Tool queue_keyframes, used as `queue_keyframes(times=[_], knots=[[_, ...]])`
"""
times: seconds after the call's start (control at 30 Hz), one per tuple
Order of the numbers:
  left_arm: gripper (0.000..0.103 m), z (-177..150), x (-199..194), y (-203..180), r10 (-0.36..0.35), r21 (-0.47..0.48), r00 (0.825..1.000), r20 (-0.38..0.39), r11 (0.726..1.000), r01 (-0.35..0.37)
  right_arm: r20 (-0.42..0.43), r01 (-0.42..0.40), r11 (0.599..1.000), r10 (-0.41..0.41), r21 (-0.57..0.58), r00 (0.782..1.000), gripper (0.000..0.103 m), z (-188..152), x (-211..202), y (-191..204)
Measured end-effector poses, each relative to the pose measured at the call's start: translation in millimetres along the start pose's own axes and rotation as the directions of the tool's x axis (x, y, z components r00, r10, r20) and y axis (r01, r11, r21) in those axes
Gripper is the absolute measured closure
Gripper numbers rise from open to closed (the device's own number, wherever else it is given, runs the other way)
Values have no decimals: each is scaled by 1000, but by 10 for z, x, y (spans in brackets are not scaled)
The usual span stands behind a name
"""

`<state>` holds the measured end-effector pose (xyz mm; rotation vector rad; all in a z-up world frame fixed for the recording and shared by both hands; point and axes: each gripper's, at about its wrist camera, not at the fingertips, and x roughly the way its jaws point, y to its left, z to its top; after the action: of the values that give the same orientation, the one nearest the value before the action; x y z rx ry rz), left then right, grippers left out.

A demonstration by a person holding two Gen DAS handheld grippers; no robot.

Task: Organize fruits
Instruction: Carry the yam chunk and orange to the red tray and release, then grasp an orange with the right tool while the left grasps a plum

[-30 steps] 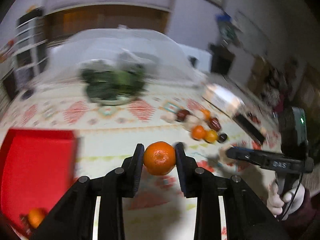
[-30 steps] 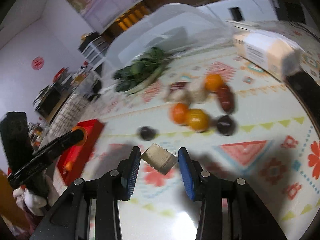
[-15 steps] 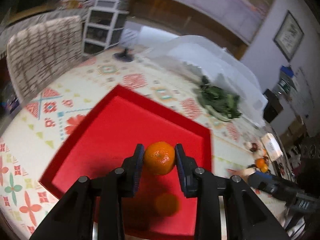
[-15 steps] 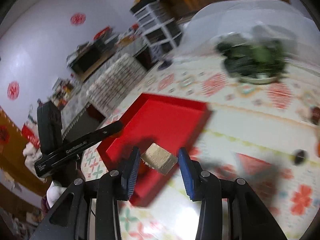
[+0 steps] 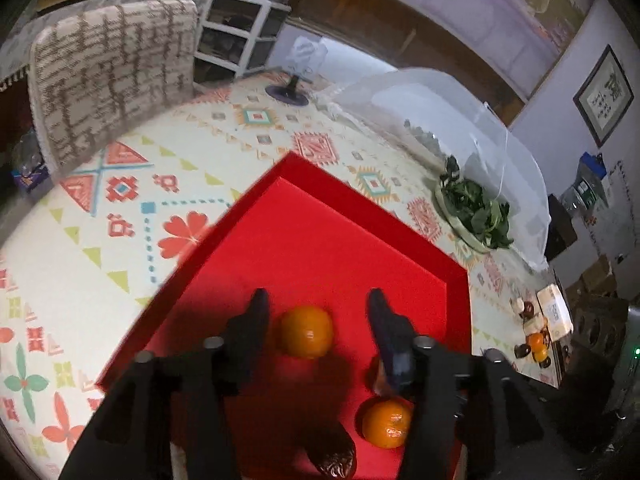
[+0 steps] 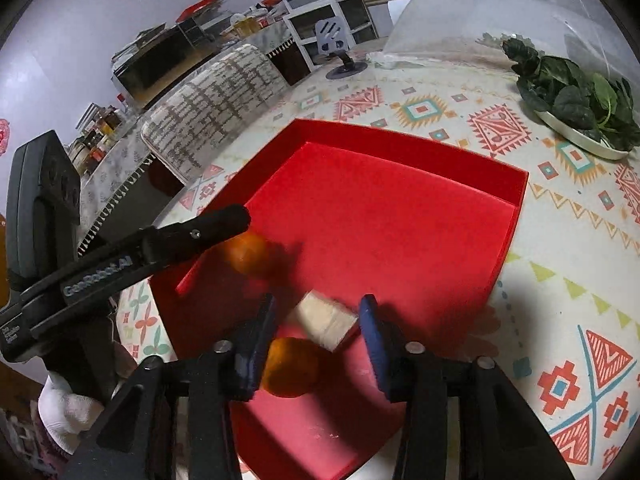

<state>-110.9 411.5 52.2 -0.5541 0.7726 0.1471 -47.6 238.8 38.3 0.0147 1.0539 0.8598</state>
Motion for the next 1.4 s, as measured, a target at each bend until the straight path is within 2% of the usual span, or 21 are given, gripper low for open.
queue_keyframes(times=[0.07,0.17,0.23,0.37,0.5,0.6,0.7,0.77,0.9,1.0,1.13,1.27,1.33,1.4], knots=[[46,-1,-92,-30,1,-3,1000,23,1000,-1,26,3,1000,-3,-5,1000,45,15,-80,10],[42,-12,-288,-129,-5,-5,998,62,1000,6,63,-1,1000,2,-1,998,45,9,-243,-14],[32,-42,-444,-269,-28,15,995,98,1000,27,97,-7,1000,6,13,995,44,-29,-410,-81],[26,-128,-636,-616,-89,76,987,131,994,80,144,0,999,-5,36,990,44,-157,-715,-270],[25,-261,-644,-1025,-144,147,985,97,981,128,183,39,996,-53,76,982,44,-369,-1086,-613],[24,-392,-558,-1321,-163,199,985,60,969,148,211,88,986,-117,144,970,44,-574,-1445,-1046],[23,-538,-401,-1583,-173,238,985,11,957,165,241,152,962,-206,227,948,44,-792,-1853,-1537],[23,-629,-282,-1740,-178,258,984,-21,950,177,254,213,933,-290,291,923,44,-959,-2154,-1916],[23,-801,29,-2081,-190,282,977,-94,936,210,245,285,890,-383,356,891,44,-1075,-2439,-2384],[23,-926,263,-2356,-202,320,968,-146,917,240,244,291,895,-382,339,891,44,-971,-2429,-2527],[23,-1115,505,-2677,-182,421,964,-192,872,249,211,320,913,-375,254,903,44,-703,-2157,-2544],[23,-1254,665,-2857,-155,498,965,-211,833,242,147,391,901,-420,188,896,44,-551,-1857,-2625],[23,-1301,733,-2926,-147,531,967,-210,813,239,135,431,890,-450,152,882,44,-500,-1760,-2631],[23,-1311,802,-2988,-135,557,969,-206,798,229,119,440,890,-453,124,883,47,-466,-1685,-2636]])
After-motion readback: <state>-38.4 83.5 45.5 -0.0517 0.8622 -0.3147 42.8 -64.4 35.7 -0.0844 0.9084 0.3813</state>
